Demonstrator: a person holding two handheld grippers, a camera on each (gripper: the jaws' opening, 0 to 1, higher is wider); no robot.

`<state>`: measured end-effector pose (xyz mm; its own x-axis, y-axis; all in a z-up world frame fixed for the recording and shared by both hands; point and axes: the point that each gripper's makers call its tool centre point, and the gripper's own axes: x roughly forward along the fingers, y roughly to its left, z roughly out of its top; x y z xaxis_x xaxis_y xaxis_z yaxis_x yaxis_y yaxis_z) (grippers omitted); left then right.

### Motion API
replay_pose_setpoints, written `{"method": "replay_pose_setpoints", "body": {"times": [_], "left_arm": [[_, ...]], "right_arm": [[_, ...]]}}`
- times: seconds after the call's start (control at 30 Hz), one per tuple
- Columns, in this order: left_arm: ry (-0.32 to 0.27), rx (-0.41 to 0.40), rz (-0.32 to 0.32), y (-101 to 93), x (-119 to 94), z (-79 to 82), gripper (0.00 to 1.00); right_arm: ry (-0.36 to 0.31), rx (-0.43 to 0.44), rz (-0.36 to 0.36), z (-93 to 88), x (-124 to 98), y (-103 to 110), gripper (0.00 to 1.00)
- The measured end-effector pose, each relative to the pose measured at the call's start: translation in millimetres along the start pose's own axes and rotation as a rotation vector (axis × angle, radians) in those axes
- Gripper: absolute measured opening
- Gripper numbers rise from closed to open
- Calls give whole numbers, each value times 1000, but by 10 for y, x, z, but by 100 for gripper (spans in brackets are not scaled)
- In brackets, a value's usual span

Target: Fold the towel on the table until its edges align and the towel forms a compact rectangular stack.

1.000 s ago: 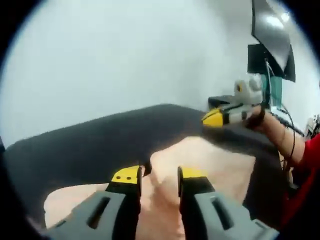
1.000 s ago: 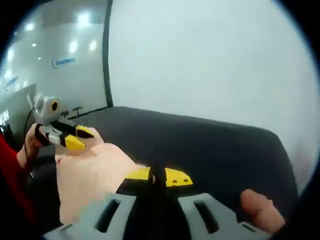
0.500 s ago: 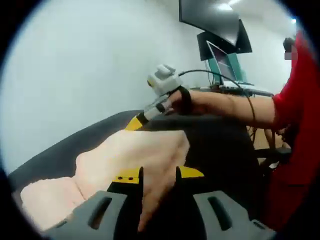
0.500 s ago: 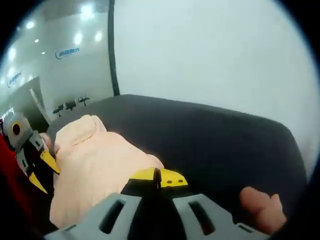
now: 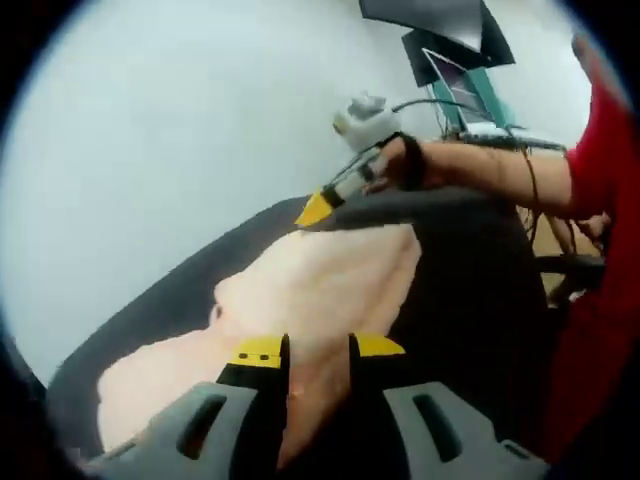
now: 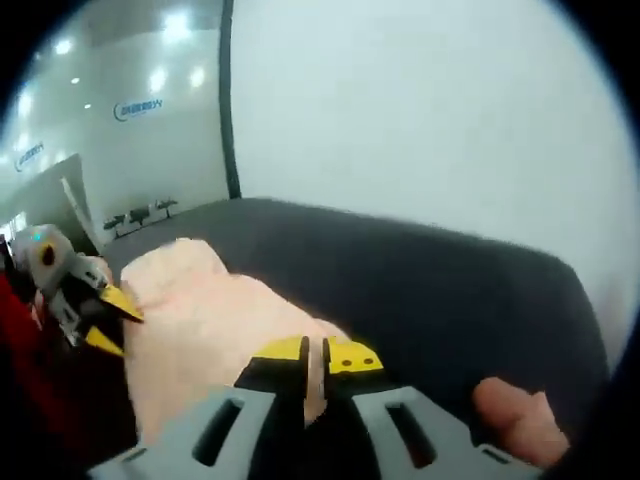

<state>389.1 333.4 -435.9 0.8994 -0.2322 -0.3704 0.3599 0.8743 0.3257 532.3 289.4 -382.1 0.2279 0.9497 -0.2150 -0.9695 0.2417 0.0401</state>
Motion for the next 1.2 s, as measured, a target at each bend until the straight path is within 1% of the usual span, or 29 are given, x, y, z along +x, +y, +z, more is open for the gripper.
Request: {"method": "replay_pose_setpoints", "body": {"times": [0.03, 0.07, 0.1, 0.13, 0.17, 0.2, 0.23, 0.27, 0.33, 0.4, 0.43, 0.47, 0.5, 0.53, 0.57, 0.6, 0.63, 0.67, 0.73, 0.77, 0.8, 0.83, 0.9, 0.93, 1.0, 1.03, 1.13, 1.17, 1.2], "left_arm": [[-26, -7, 20, 62, -58, 28, 27], [-65, -3, 28, 106, -119, 66, 28], [-101, -25, 37, 156, -190, 81, 28], [-124, -56, 52, 229, -261, 68, 29], [-173, -50, 78, 323, -341, 92, 29], [-217, -48, 111, 428, -417, 101, 30], [-235, -66, 139, 509, -464, 85, 30], [-259, -81, 186, 637, -537, 54, 30], [-321, -27, 276, 861, -690, 25, 29], [-382, -70, 339, 1006, -833, -4, 27], [-432, -102, 354, 1048, -903, 11, 27], [-466, -148, 358, 1075, -957, 18, 27], [-471, -180, 365, 1109, -1007, 19, 27], [-524, -188, 380, 1157, -1091, 80, 27], [-552, -222, 368, 1177, -1100, 83, 27], [-533, -266, 342, 1177, -1053, 23, 27], [-495, -265, 348, 1203, -1009, -44, 27], [-478, -245, 368, 1228, -997, -67, 27], [-493, -249, 353, 1203, -987, -46, 27], [-493, -261, 342, 1190, -976, -52, 27], [-488, -257, 344, 1188, -968, -60, 27], [-475, -243, 349, 1178, -950, -74, 27], [-468, -239, 344, 1167, -931, -79, 27], [-464, -238, 341, 1156, -914, -79, 27], [-450, -226, 342, 1145, -886, -91, 27], [-446, -222, 342, 1142, -881, -92, 27], [-449, -213, 341, 1132, -881, -78, 27], [-443, -213, 342, 1129, -874, -89, 27], [-434, -213, 346, 1136, -872, -108, 27]], "right_arm": [[-42, -33, 43, 81, -72, 262, 4], [-51, -70, 68, 89, -135, 494, 4], [-47, -118, 89, 61, -172, 710, 4], [-39, -170, 99, 11, -175, 896, 4], [-17, -234, 99, -71, -153, 1040, 4], [14, -287, 98, -172, -108, 1158, 5], [47, -331, 99, -278, -50, 1254, 5], [81, -390, 92, -383, 22, 1304, 8], [95, -451, 73, -492, 179, 1340, 14], [107, -452, 80, -554, 266, 1409, 15], [105, -478, 85, -566, 294, 1444, 15], [107, -497, 90, -587, 327, 1478, 15], [122, -523, 81, -626, 348, 1482, 15], [140, -581, 52, -657, 374, 1434, 14], [146, -650, 26, -669, 389, 1392, 12], [131, -694, 16, -643, 393, 1393, 5], [125, -692, 22, -637, 400, 1431, 2], [127, -692, 18, -599, 372, 1444, 1], [80, -700, 36, -476, 303, 1490, 1], [67, -665, 47, -439, 271, 1503, 1], [81, -650, 56, -439, 205, 1492, 1], [98, -655, 68, -456, 151, 1499, 1], [96, -727, 115, -489, 57, 1612, 1], [117, -731, 123, -556, 45, 1633, 1], [137, -731, 110, -657, 97, 1601, 1], [164, -705, 146, -747, 93, 1664, 2], [138, -705, 144, -727, 137, 1673, 6], [148, -692, 180, -752, 131, 1696, 13], [145, -634, 245, -763, 103, 1778, 19]]}}
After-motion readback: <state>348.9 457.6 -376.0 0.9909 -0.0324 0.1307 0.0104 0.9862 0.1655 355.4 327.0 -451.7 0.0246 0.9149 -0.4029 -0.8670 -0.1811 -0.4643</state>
